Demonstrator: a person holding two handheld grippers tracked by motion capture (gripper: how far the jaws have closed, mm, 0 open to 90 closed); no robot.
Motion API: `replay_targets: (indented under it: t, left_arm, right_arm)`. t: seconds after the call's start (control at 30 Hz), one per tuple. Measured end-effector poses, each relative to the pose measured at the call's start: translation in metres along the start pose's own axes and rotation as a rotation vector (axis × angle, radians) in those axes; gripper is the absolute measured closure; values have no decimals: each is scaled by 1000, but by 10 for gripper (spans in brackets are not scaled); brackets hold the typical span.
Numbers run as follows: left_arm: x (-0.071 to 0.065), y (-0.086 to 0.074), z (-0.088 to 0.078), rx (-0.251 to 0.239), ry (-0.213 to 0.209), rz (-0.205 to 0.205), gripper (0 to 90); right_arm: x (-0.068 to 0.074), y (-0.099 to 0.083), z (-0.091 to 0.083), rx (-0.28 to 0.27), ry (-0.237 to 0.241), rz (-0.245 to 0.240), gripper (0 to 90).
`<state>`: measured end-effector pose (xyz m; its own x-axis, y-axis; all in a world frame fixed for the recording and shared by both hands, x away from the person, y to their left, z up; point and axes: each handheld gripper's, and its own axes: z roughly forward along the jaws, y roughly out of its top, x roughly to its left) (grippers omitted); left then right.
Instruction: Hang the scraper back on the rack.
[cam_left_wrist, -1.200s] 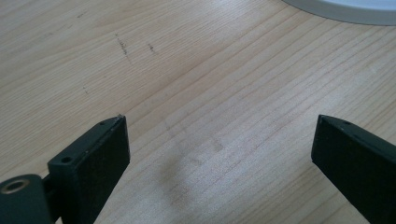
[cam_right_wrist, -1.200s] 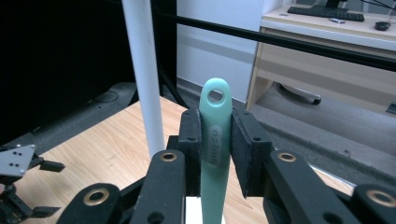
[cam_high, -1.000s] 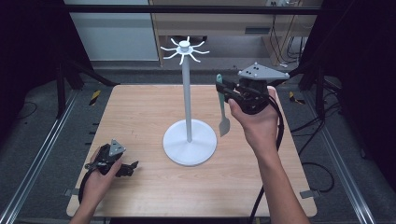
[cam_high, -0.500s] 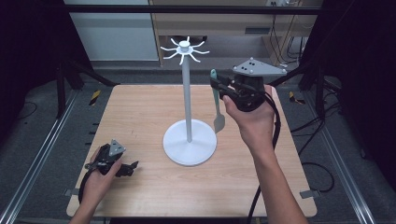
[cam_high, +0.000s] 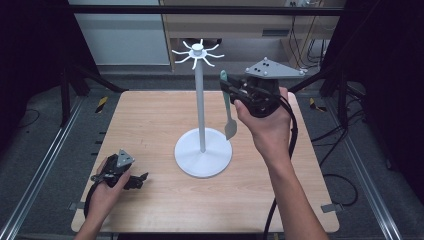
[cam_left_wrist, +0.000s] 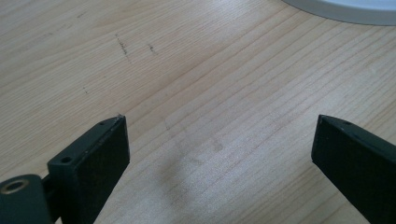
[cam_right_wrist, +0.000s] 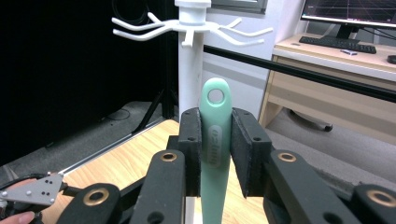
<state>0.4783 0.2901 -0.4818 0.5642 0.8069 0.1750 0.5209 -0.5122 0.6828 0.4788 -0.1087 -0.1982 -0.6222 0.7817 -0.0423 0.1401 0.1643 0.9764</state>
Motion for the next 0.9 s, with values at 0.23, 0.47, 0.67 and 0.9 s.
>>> replay_targets:
  t: [0.23, 0.47, 0.67, 0.9]
  left_arm:
    - [0, 0, 0, -2, 0, -3, 40]
    - [0, 0, 1, 2, -2, 0, 40]
    - [0, 0, 1, 1, -2, -2, 39]
    - [-1, 0, 1, 2, -3, -1, 39]
  right_arm:
    - [4, 6, 0, -14, 9, -9, 749]
    - [10, 12, -2, -28, 21, -18, 749]
    - [11, 15, 0, -26, 23, -20, 749]
    - [9, 17, 2, -26, 25, -19, 748]
